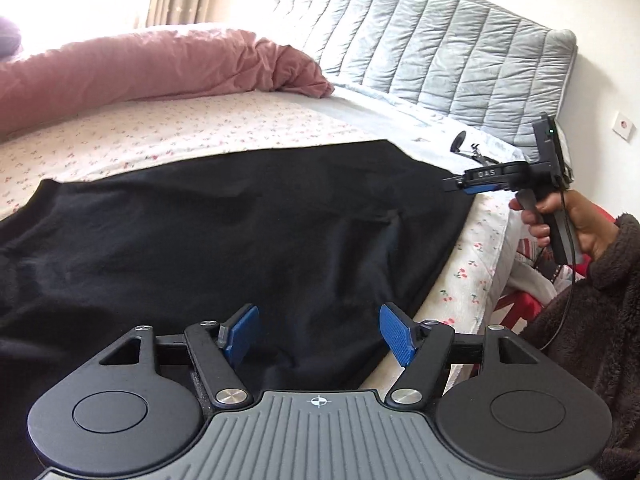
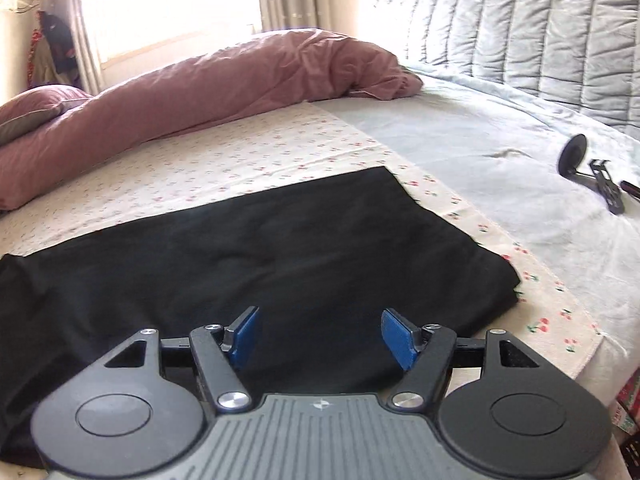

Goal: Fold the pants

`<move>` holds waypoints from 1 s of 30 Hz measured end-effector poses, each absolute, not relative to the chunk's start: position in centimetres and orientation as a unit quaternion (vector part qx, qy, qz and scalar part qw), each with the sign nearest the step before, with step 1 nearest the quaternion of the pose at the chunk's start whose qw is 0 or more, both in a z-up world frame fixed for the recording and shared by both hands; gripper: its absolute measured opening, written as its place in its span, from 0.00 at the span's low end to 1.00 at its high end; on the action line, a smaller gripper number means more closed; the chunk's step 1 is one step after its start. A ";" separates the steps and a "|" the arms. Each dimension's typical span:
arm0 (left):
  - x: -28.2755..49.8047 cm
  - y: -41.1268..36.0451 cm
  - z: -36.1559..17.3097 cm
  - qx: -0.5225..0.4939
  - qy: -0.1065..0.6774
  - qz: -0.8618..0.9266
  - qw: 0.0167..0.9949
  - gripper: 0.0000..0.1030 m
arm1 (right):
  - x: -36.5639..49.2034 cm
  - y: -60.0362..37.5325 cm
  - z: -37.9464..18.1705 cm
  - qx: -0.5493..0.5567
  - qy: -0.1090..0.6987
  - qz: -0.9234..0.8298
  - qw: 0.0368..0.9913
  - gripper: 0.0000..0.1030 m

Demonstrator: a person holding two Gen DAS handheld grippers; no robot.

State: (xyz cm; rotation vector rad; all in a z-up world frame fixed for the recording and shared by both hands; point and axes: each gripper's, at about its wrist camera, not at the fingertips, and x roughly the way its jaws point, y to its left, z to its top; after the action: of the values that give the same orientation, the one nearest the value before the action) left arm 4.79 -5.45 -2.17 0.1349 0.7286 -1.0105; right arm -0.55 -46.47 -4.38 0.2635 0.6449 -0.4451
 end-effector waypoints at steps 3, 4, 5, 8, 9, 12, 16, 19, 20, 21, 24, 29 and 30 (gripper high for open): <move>5.6 -5.8 -3.0 0.093 0.390 -0.465 0.789 0.66 | -1.1 -49.1 -5.8 0.146 0.345 -0.275 0.886 0.64; 5.4 -5.7 -3.0 0.104 0.385 -0.469 0.788 0.66 | -1.4 -49.9 -6.3 0.154 0.350 -0.296 0.875 0.62; 5.2 -5.7 -2.9 0.115 0.386 -0.471 0.785 0.67 | -1.9 -50.5 -6.4 0.159 0.342 -0.309 0.873 0.60; 4.5 -5.3 -2.3 0.128 0.383 -0.476 0.781 0.69 | -3.9 -52.2 -6.1 0.191 0.312 -0.346 0.864 0.63; 4.3 -4.9 -2.2 0.118 0.378 -0.476 0.785 0.70 | -4.6 -52.8 -6.0 0.208 0.301 -0.350 0.862 0.65; 4.3 -4.3 -1.5 0.089 0.355 -0.467 0.805 0.75 | -6.0 -54.1 -6.1 0.266 0.269 -0.343 0.860 0.65; 4.8 -4.1 -0.9 0.062 0.335 -0.445 0.828 0.77 | -5.7 -54.5 -6.5 0.299 0.258 -0.333 0.856 0.62; 5.6 -4.1 -0.7 0.045 0.338 -0.432 0.835 0.77 | -4.9 -54.6 -6.9 0.322 0.263 -0.319 0.852 0.57; 5.7 -4.1 -0.7 0.040 0.339 -0.428 0.837 0.77 | -4.7 -54.7 -7.0 0.328 0.263 -0.319 0.850 0.57; 5.9 -4.0 -0.7 0.036 0.339 -0.424 0.839 0.77 | -4.4 -54.6 -7.1 0.329 0.263 -0.322 0.848 0.57; 6.3 -3.9 -0.8 0.026 0.339 -0.415 0.844 0.77 | -3.7 -54.4 -7.2 0.338 0.258 -0.321 0.846 0.52; 7.4 -3.8 -1.3 0.004 0.340 -0.388 0.857 0.77 | -2.0 -54.4 -7.6 0.321 0.258 -0.317 0.855 0.26; 7.6 -3.7 -1.4 0.001 0.340 -0.384 0.859 0.77 | -1.9 -54.5 -7.7 0.323 0.254 -0.314 0.856 0.19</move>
State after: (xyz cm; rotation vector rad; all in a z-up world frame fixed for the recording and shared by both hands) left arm 7.62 -3.69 -1.37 0.0017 0.7144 -0.8054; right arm -1.93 -54.49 -7.69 0.6797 0.5350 -0.6602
